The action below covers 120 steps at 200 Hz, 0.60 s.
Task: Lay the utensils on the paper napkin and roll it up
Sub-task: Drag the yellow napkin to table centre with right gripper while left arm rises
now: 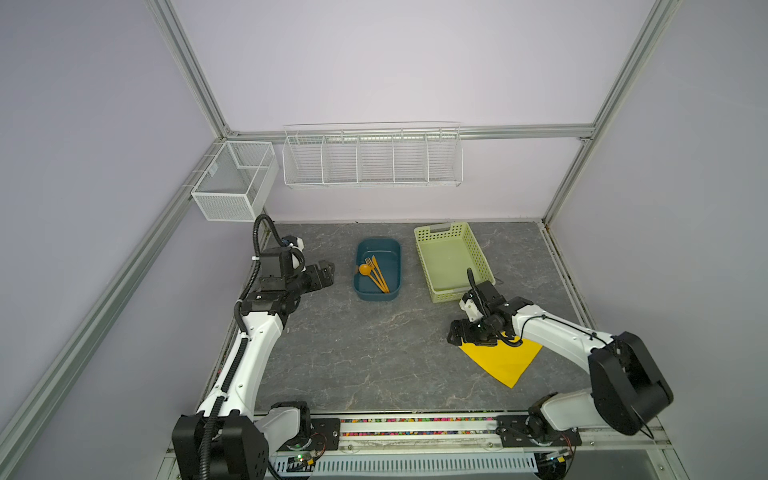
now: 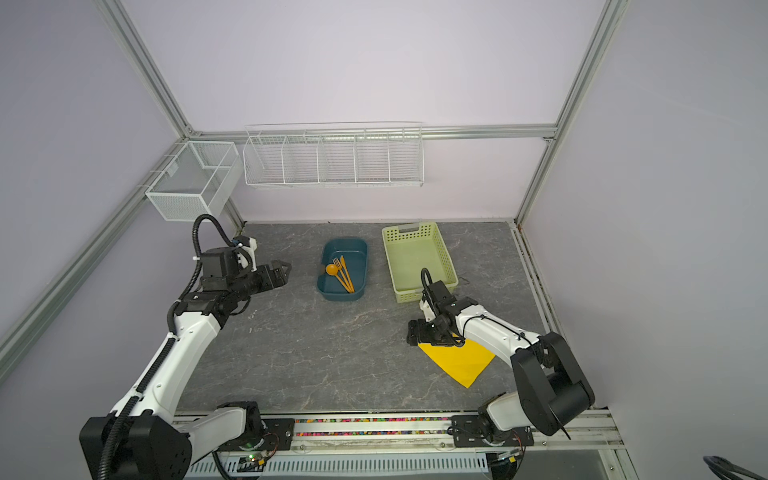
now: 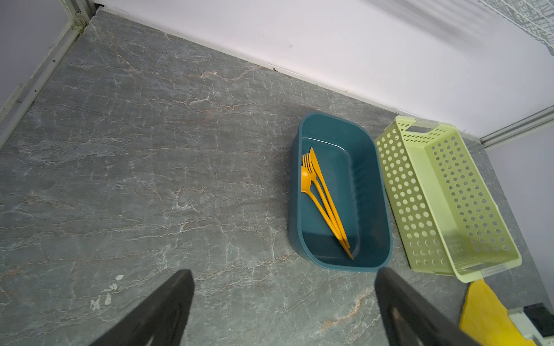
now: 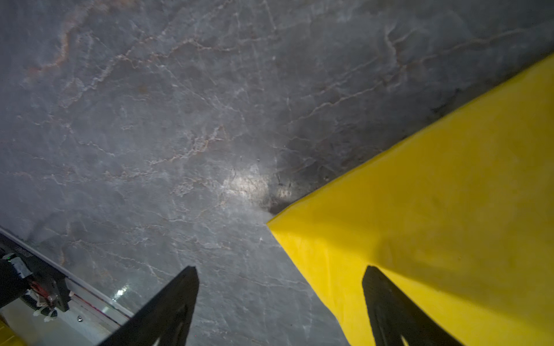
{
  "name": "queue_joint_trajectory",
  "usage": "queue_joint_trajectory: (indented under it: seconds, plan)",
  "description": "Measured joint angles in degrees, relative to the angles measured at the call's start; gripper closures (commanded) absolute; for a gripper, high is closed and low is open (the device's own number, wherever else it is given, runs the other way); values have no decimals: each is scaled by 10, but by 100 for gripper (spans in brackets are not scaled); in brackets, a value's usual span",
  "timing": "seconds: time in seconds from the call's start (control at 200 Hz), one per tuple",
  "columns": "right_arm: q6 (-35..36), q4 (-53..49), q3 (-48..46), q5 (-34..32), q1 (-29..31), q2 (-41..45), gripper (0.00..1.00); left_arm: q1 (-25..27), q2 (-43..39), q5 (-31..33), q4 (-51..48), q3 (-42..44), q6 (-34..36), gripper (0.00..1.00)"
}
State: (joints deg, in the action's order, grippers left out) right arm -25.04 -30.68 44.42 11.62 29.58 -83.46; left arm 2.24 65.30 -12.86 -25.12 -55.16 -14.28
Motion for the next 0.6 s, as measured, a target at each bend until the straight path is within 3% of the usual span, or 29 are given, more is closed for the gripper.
queue_joint_trajectory:
  seconds: [0.31, 0.6]
  plan:
    - [-48, 66, -3, -21, 89, -25, 11, -3, -29, 30, -5, 7, 9, 5]
    - [-119, 126, 73, -26, 198, -110, 11, -3, -37, 43, -5, 7, 14, 5]
